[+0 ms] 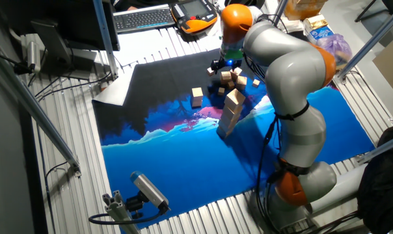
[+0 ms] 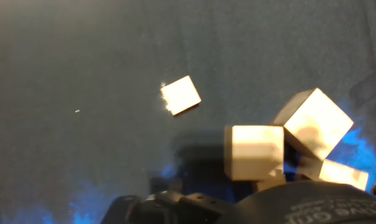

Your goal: Stack the blocks in a vertical line of five

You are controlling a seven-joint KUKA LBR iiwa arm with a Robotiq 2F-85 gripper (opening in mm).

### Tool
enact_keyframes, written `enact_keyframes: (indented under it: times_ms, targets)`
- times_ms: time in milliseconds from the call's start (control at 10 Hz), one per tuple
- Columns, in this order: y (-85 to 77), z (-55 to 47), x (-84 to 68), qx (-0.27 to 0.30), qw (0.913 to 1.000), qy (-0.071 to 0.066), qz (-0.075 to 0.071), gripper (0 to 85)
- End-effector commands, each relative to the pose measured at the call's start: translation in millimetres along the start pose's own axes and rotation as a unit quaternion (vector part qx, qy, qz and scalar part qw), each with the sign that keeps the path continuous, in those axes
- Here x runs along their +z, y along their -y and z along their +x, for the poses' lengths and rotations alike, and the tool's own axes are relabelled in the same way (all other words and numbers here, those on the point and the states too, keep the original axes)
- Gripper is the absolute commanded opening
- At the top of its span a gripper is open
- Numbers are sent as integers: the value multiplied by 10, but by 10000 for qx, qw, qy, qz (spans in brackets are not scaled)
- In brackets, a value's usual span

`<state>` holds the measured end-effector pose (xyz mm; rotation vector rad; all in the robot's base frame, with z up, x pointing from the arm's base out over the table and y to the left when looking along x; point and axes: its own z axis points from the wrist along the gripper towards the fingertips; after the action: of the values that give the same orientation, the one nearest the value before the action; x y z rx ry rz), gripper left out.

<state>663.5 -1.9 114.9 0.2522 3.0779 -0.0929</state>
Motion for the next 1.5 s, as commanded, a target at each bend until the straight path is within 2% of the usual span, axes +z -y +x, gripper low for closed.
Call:
enact_keyframes:
  times_ms: [0, 500, 700, 1400]
  targets:
    - [15, -6, 43, -6, 10000, 11, -17, 850]
    - [121, -20, 341, -94, 9998, 153, -102, 850]
    - [116, -17, 447, -98, 9996, 198, -163, 850]
    - [184, -61, 589, -257, 9992, 244, -181, 850]
